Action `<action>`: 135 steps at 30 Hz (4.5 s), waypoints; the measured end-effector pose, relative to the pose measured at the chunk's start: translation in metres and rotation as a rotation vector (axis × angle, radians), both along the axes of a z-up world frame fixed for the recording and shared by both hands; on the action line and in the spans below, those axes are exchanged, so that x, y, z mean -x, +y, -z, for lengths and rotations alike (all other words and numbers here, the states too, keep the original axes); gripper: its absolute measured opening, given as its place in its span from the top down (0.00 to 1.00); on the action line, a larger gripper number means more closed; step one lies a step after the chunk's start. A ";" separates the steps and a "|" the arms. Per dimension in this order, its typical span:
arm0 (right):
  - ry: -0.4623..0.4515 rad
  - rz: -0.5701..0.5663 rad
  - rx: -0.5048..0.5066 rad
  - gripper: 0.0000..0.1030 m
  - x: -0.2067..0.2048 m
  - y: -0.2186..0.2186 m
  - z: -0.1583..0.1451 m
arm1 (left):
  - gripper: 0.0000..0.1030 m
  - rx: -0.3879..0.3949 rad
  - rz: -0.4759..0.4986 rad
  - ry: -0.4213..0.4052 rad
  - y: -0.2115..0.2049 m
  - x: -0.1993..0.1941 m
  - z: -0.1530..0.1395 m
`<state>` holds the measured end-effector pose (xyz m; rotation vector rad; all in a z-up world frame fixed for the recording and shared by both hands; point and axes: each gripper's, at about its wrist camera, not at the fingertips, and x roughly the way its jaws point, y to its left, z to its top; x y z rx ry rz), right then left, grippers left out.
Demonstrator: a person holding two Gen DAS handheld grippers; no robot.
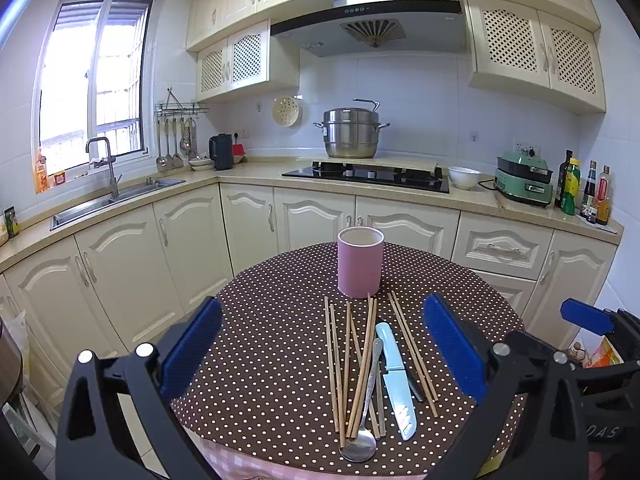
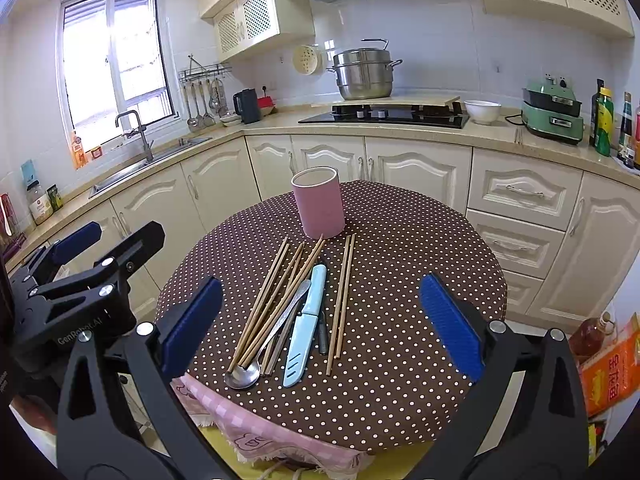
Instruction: Organize utensils
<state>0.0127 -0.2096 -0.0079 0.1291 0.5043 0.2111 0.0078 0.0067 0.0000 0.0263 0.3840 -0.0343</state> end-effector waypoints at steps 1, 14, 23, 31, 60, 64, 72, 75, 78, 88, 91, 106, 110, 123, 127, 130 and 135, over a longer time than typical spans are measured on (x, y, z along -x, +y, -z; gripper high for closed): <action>0.002 -0.001 -0.002 0.06 0.000 0.000 0.000 | 0.05 0.001 0.002 0.000 0.000 0.000 0.000; 0.035 0.002 -0.007 0.06 -0.009 0.000 0.005 | 0.08 0.007 0.005 0.031 0.001 -0.009 0.006; 0.096 0.014 -0.016 0.06 -0.032 -0.002 0.020 | 0.13 -0.009 0.010 0.097 -0.005 -0.034 0.018; 0.180 0.024 0.000 0.06 -0.060 -0.002 0.041 | 0.13 -0.021 -0.010 0.186 -0.008 -0.064 0.040; 0.482 0.173 0.128 0.06 -0.204 -0.004 0.123 | 0.13 -0.009 -0.066 0.507 0.020 -0.193 0.130; 0.507 0.200 0.143 0.06 -0.219 -0.006 0.131 | 0.13 0.001 -0.070 0.545 0.024 -0.206 0.139; 0.532 0.181 0.157 0.06 -0.241 -0.003 0.140 | 0.13 0.018 -0.082 0.598 0.031 -0.226 0.153; 0.529 0.195 0.173 0.06 -0.248 0.001 0.142 | 0.13 0.004 -0.084 0.617 0.029 -0.235 0.158; 0.525 0.205 0.187 0.06 -0.257 0.001 0.144 | 0.13 0.016 -0.071 0.628 0.030 -0.242 0.160; 0.473 0.187 0.200 0.25 -0.271 0.008 0.139 | 0.14 0.002 -0.119 0.635 0.026 -0.274 0.163; 0.448 0.160 0.199 0.48 -0.266 0.015 0.137 | 0.44 0.002 -0.125 0.594 0.023 -0.284 0.160; 0.383 0.161 0.093 0.94 -0.234 0.003 0.112 | 0.94 0.127 -0.076 0.571 0.039 -0.272 0.152; 0.382 0.156 0.056 0.94 -0.227 0.000 0.105 | 0.94 0.141 -0.067 0.532 0.039 -0.259 0.139; 0.245 0.117 -0.004 0.94 -0.199 0.006 0.052 | 0.94 0.169 -0.033 0.348 0.035 -0.226 0.080; 0.190 0.157 0.043 0.94 -0.195 0.010 0.036 | 0.94 0.182 -0.013 0.299 0.033 -0.219 0.061; 0.170 0.140 0.027 0.94 -0.195 0.013 0.027 | 0.94 0.187 -0.005 0.270 0.030 -0.218 0.051; 0.111 0.153 0.031 0.94 -0.193 0.018 0.008 | 0.94 0.196 0.017 0.223 0.025 -0.216 0.035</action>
